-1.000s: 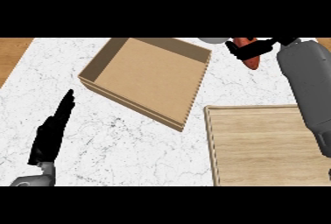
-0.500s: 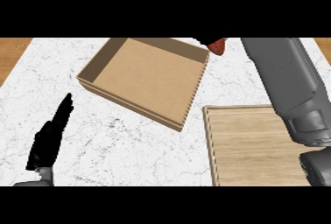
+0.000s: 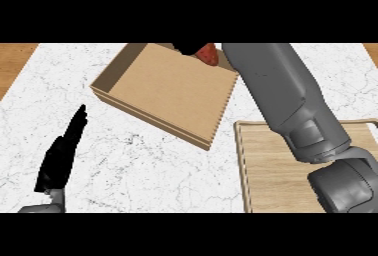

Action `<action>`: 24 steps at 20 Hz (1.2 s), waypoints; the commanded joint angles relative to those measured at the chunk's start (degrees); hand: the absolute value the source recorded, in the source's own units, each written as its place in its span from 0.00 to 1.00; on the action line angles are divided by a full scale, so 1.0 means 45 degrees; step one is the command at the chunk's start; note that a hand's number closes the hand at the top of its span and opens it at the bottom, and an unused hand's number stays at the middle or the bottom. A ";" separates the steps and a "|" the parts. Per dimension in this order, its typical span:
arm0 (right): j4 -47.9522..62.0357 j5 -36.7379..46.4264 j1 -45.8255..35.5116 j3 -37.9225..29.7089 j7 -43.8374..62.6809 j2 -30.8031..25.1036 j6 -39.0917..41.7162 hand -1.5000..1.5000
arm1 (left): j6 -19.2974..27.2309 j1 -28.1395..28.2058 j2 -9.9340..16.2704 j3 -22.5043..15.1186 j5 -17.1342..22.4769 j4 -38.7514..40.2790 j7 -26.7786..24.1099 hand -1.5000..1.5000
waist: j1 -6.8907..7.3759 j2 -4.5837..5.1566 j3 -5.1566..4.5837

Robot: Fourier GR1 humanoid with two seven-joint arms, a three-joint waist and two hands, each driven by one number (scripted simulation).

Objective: Pick the sweet potato from the tray and place it in the cardboard box

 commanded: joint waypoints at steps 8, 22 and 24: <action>0.3277 0.0688 -0.0552 0.0796 0.0295 0.1024 -0.1551 1.00 | -0.0596 -0.0930 0.0343 0.0371 0.0387 0.0513 0.0139 0.50 | 0.0494 0.0214 -0.0016; 0.3819 -0.2802 -0.0234 -0.1208 -0.0029 0.1036 -0.3569 0.00 | -0.0191 -0.1626 -0.0351 -0.0438 -0.0327 0.0719 0.0260 0.50 | 0.1023 0.0341 0.0005; 0.3616 -0.3383 -0.0619 -0.1930 0.0145 0.1036 -0.3717 0.00 | -0.0078 -0.1344 -0.0388 -0.0280 -0.0254 0.0862 -0.0086 0.50 | 0.0755 0.0301 0.0003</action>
